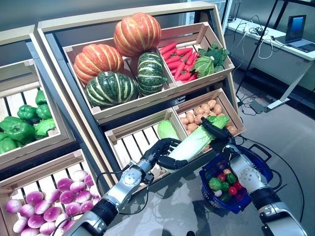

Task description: Put vegetables into the basket

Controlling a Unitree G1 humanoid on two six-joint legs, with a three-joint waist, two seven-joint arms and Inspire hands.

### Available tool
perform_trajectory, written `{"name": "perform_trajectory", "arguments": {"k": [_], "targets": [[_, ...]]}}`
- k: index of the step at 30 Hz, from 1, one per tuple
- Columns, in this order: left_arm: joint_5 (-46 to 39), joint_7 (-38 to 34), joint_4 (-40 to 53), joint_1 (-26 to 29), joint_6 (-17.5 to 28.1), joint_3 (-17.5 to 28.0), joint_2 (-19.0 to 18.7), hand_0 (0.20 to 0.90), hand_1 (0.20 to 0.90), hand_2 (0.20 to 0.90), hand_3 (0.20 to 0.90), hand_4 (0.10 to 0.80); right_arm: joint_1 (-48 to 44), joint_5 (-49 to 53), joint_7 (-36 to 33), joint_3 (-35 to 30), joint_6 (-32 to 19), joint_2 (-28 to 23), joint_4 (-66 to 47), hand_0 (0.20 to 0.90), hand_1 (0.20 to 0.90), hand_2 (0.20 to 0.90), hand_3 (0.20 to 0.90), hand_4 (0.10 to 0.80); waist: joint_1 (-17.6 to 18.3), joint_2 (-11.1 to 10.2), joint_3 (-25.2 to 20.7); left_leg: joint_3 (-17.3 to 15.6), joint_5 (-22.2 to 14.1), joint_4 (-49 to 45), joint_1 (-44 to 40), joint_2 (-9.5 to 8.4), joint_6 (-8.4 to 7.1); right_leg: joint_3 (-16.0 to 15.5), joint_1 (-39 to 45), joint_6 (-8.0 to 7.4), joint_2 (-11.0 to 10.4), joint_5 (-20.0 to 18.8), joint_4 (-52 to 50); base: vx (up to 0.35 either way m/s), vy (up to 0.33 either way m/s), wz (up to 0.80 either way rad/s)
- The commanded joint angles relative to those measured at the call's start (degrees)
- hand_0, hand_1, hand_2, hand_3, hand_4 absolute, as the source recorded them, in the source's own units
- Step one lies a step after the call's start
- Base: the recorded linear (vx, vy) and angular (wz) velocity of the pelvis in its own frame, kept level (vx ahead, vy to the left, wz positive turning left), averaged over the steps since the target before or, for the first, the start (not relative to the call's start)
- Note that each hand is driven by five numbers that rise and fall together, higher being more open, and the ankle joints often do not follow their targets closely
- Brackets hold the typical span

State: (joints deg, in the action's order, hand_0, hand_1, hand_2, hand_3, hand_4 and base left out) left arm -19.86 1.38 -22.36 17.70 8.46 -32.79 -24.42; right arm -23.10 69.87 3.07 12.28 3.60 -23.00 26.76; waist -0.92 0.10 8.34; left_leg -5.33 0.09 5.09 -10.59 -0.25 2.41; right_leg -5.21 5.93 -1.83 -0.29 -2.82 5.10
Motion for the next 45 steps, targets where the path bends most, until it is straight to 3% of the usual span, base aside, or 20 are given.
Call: {"name": "perform_trajectory", "arguments": {"k": [1,12,27,37,45], "targets": [[1.5,0.2,1.1,7.5,3.5,-1.2,3.7,0.900,0.900,0.900,0.900,0.800,-7.9,1.6,8.3,-0.3,-3.7,3.3,-8.0,0.300,0.300,0.300,0.300,0.400,1.4,-1.7,-3.3,2.4,-4.1,-0.1,1.3,-2.11,1.13,-2.0,3.9,1.61,-0.5,3.9,-0.1,0.000,0.000,0.00],[3.3,0.4,-0.9,6.8,2.5,1.1,2.4,0.900,0.900,0.900,0.900,0.800,-6.7,2.1,6.9,-5.4,-5.6,-0.1,-6.3,0.300,0.300,0.300,0.300,0.400,2.0,-1.3,-3.2,1.4,-4.2,-0.1,1.3,-1.99,1.06,-1.6,3.6,1.43,-0.4,3.7,-0.1,-0.001,0.000,0.00],[2.5,3.6,-1.2,3.9,2.9,5.2,-4.6,0.900,0.900,0.900,0.900,0.800,-2.5,0.2,5.9,-14.0,-7.3,-11.9,0.9,0.300,0.300,0.300,0.300,0.400,3.1,-1.0,-3.0,0.3,-4.5,-0.1,1.1,-1.91,0.81,-0.4,3.3,1.13,-0.2,3.2,-0.1,-0.006,0.000,-0.02],[-3.4,4.7,-0.6,3.0,4.4,8.3,-7.1,0.900,0.900,0.900,0.900,0.800,-1.4,-4.5,2.4,-17.9,-9.6,-19.4,7.7,0.300,0.300,0.300,0.300,0.400,3.2,-1.1,-3.0,0.3,-4.6,-0.1,1.1,-1.88,0.52,-0.1,3.2,1.10,-0.1,3.0,-0.1,0.000,0.000,0.00],[-3.9,5.0,0.9,2.7,4.8,10.1,-8.3,0.900,0.900,0.900,0.900,0.800,-0.3,-7.5,-1.2,-19.8,-12.2,-21.5,10.3,0.300,0.300,0.300,0.300,0.400,3.1,-1.0,-2.8,0.5,-4.4,-0.1,1.3,-1.87,0.38,-0.1,3.0,1.20,0.0,2.8,-0.1,0.000,0.000,0.00]]}}
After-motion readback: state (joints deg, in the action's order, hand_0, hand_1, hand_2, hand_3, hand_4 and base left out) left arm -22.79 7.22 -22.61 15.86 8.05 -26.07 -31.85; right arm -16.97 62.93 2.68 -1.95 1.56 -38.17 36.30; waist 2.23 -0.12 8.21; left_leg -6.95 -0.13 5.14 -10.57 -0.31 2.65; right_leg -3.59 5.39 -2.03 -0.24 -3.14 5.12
